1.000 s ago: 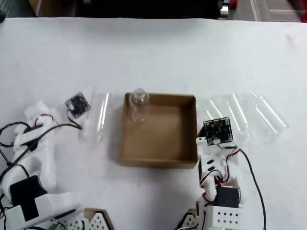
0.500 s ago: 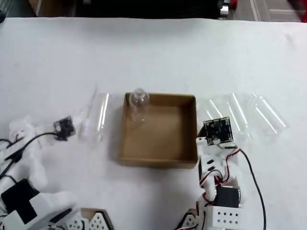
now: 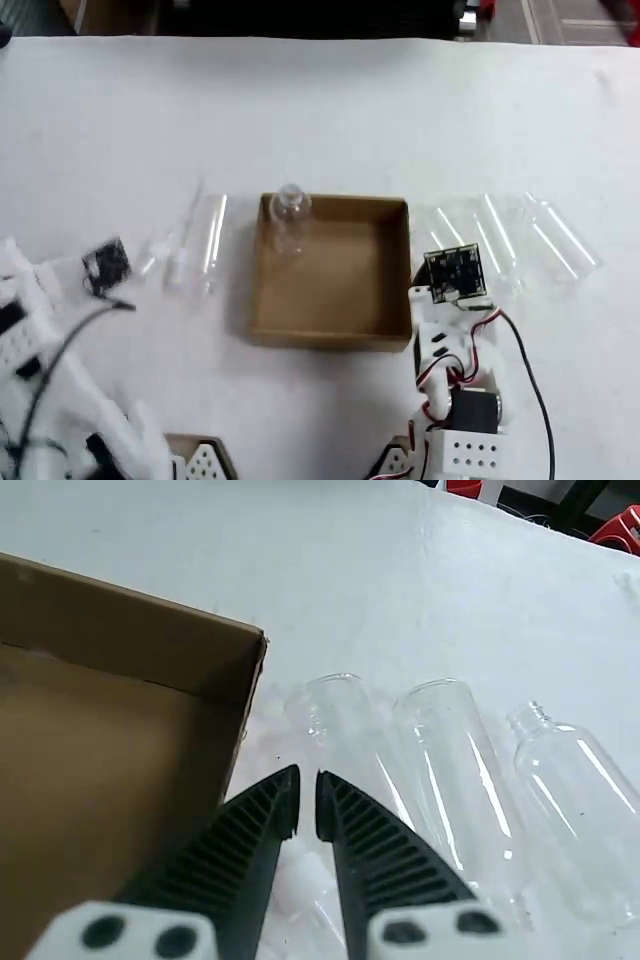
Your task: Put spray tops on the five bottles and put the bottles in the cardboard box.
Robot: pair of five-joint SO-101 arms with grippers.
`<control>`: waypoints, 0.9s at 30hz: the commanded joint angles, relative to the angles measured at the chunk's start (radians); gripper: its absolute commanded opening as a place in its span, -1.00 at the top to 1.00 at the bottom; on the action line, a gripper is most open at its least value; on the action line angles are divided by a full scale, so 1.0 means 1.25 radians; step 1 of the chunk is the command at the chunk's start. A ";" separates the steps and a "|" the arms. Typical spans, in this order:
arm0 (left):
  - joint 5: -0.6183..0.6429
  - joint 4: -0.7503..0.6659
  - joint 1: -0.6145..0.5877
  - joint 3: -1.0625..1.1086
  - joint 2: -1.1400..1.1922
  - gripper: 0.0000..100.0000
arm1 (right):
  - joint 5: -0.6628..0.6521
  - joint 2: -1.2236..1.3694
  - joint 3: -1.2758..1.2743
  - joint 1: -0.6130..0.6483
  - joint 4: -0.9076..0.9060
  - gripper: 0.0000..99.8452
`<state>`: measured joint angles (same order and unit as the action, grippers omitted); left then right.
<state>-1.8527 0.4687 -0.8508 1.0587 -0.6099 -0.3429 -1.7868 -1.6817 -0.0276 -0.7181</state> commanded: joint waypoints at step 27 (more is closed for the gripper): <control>-0.523 0.255 -0.316 0.393 -0.452 0.40 | -0.010 -0.004 -0.007 0.024 0.012 0.96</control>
<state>-2.4619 0.8554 -1.2605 1.4853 -1.1868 -0.3445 -1.7868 -1.6817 -0.0169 -0.7181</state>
